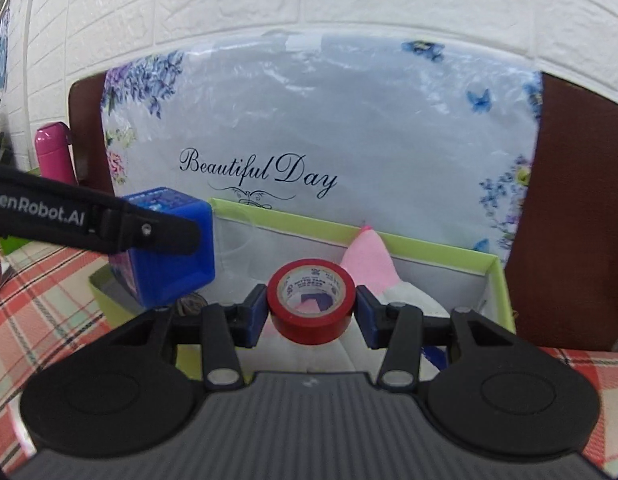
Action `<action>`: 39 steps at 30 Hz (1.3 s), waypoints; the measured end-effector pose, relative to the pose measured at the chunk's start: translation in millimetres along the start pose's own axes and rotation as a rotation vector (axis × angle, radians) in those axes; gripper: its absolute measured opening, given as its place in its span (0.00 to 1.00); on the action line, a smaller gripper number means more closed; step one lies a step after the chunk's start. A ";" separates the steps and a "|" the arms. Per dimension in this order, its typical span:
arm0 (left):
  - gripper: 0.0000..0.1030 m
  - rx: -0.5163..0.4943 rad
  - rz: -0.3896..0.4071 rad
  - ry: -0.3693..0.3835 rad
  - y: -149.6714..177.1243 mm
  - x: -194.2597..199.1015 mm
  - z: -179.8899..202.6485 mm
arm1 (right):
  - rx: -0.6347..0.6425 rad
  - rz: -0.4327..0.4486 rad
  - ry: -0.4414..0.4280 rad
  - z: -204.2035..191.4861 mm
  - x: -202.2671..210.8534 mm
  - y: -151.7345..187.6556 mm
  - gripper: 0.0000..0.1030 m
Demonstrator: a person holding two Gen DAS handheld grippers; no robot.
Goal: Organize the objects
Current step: 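Carry the blue box and red tape into the lime-green box and release, then move both tools back over the medicine boxes on the table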
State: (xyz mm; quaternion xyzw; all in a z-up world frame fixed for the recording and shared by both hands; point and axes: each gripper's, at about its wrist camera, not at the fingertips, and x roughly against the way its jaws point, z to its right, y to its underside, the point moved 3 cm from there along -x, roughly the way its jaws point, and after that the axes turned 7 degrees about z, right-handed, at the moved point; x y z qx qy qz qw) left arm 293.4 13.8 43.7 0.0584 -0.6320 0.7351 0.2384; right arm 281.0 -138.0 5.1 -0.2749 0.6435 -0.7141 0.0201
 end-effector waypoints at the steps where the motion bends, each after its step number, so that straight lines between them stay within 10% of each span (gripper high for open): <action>1: 0.72 0.012 0.014 -0.012 0.4 0.3 -3.0 | 0.002 0.003 -0.011 -1.9 -3.7 0.7 0.49; 4: 0.78 0.028 0.066 -0.033 -0.1 10.1 -9.5 | 0.011 0.048 0.015 -3.3 3.5 3.2 0.77; 13: 0.79 0.045 0.106 -0.016 4.1 53.7 3.1 | -0.082 0.114 0.057 13.0 78.0 10.7 1.00; 39: 0.79 0.116 -0.140 -0.128 143.5 153.1 7.6 | -0.216 -0.065 0.093 -44.2 204.1 132.0 1.00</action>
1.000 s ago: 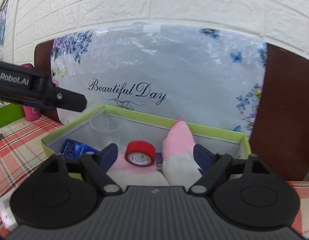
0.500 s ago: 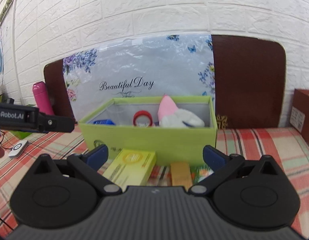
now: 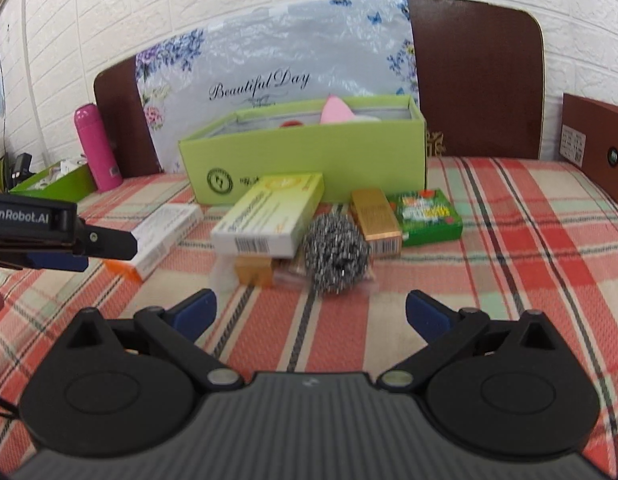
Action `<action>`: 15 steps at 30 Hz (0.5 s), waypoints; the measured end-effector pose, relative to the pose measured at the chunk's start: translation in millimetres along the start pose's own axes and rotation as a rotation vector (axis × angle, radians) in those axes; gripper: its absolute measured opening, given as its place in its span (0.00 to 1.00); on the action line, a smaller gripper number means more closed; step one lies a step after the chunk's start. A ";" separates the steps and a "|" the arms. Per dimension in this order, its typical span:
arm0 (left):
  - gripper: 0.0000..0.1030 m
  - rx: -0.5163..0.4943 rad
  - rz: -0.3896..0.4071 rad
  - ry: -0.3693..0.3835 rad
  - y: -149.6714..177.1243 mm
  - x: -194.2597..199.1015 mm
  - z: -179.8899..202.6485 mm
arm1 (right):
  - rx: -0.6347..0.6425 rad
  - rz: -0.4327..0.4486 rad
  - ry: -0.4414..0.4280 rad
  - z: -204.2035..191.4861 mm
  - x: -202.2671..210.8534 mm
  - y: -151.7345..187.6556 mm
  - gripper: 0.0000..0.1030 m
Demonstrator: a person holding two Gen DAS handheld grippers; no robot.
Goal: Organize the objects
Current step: 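Move both tools back over the medicine boxes on the table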
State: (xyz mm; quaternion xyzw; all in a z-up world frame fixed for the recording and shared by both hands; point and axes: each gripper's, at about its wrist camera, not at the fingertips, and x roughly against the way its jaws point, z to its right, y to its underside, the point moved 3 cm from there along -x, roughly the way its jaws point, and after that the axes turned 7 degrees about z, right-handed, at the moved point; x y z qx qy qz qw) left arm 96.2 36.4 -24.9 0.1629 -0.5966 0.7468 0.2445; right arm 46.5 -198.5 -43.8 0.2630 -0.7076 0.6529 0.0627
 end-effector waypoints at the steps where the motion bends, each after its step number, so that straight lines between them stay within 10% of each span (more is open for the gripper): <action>1: 0.79 0.001 -0.007 -0.006 2.3 -0.8 -1.5 | -0.008 -0.007 0.001 0.2 0.4 2.0 1.00; 15: 0.79 -0.043 -0.010 -0.133 -23.0 -55.5 -27.7 | 0.018 -0.006 -0.004 -11.8 12.1 4.1 1.00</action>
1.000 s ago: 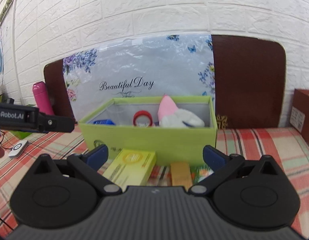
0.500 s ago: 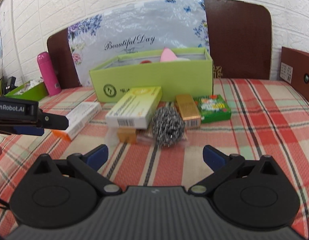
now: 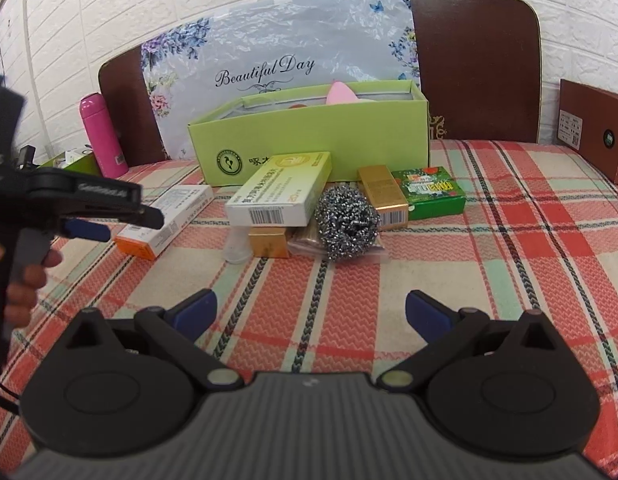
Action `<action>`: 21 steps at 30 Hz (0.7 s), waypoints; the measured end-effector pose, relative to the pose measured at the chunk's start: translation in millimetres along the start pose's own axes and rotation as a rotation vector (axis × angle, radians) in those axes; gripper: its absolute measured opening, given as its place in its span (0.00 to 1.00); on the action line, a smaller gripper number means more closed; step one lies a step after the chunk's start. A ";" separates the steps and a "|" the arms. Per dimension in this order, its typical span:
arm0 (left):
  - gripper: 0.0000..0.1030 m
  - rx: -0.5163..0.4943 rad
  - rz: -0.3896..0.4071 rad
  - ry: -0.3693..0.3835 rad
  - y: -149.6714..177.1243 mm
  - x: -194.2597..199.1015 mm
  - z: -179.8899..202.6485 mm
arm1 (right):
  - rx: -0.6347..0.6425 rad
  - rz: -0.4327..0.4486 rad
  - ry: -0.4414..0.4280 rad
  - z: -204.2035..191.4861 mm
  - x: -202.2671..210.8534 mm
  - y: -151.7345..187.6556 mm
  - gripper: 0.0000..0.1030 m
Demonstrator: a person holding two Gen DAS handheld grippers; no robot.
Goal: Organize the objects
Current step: 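Move both tools back over the medicine boxes on the table, then grasp the white-orange medicine box with the left tool while the right tool grasps the yellow-green box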
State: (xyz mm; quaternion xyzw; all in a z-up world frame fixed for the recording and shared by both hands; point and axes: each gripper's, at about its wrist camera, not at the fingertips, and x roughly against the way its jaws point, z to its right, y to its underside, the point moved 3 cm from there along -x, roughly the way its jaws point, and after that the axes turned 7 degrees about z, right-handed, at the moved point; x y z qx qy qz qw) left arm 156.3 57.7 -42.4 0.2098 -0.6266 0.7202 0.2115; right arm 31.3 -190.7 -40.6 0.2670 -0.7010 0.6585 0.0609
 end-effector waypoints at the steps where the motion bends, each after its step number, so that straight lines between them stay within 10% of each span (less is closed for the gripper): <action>1: 0.79 -0.004 -0.006 0.000 -1.3 -5.1 -0.2 | 0.013 0.005 -0.003 -2.8 -0.8 -3.0 0.99; 21: 0.72 0.022 -0.060 0.094 30.5 19.1 -8.7 | 0.155 -0.040 0.062 -40.3 -109.7 -57.1 0.87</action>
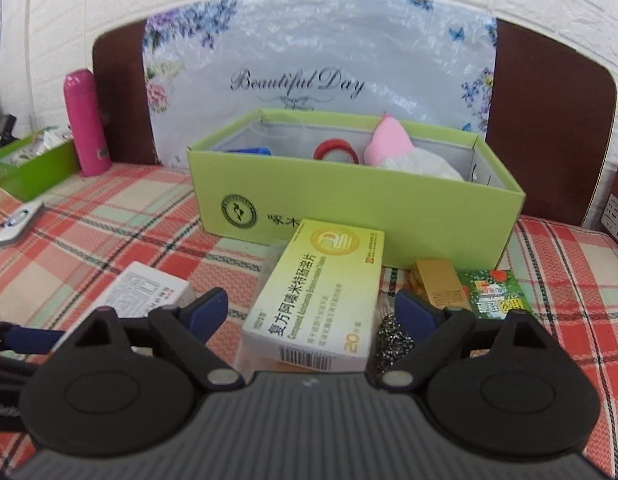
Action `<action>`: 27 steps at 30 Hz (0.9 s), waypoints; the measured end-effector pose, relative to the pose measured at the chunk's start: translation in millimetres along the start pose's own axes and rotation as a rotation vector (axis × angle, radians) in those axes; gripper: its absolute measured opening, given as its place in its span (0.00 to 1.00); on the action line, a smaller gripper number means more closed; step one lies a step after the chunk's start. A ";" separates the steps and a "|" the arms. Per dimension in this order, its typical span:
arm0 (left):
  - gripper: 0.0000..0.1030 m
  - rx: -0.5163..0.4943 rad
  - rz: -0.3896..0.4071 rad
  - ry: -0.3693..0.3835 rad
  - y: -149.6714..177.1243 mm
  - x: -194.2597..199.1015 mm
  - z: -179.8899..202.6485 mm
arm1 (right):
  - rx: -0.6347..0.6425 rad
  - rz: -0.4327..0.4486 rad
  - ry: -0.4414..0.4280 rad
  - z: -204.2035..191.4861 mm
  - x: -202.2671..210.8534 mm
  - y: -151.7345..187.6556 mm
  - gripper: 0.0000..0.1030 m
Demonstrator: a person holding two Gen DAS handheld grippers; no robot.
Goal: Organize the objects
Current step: 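Grasp the white-orange medicine box with the left tool while the right tool grasps the yellow-green box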
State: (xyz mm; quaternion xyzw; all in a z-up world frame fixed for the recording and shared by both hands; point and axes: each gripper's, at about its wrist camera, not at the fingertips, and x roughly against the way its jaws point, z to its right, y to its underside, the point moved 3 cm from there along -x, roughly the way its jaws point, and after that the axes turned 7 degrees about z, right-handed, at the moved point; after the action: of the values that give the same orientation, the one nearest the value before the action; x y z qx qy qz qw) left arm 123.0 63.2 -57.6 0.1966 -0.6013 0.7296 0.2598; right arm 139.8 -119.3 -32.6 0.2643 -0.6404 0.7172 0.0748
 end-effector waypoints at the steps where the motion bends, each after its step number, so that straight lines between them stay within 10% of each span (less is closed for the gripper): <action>1: 0.72 0.001 0.000 -0.001 -0.8 -1.5 -0.6 | 0.010 0.000 -0.001 -0.9 -0.8 1.2 0.71; 14: 0.69 -0.097 -0.032 0.131 13.6 13.0 19.1 | 0.116 0.088 -0.083 1.2 90.6 29.1 0.64; 27: 0.71 -0.172 -0.063 0.167 35.6 35.2 39.7 | -0.005 -0.076 -0.008 51.3 162.1 108.2 0.67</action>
State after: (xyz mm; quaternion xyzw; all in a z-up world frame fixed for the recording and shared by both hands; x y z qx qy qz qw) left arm 72.3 24.3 -56.2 0.1309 -0.6313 0.6809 0.3474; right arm -31.5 -224.2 -48.7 0.2912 -0.6318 0.7113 0.1001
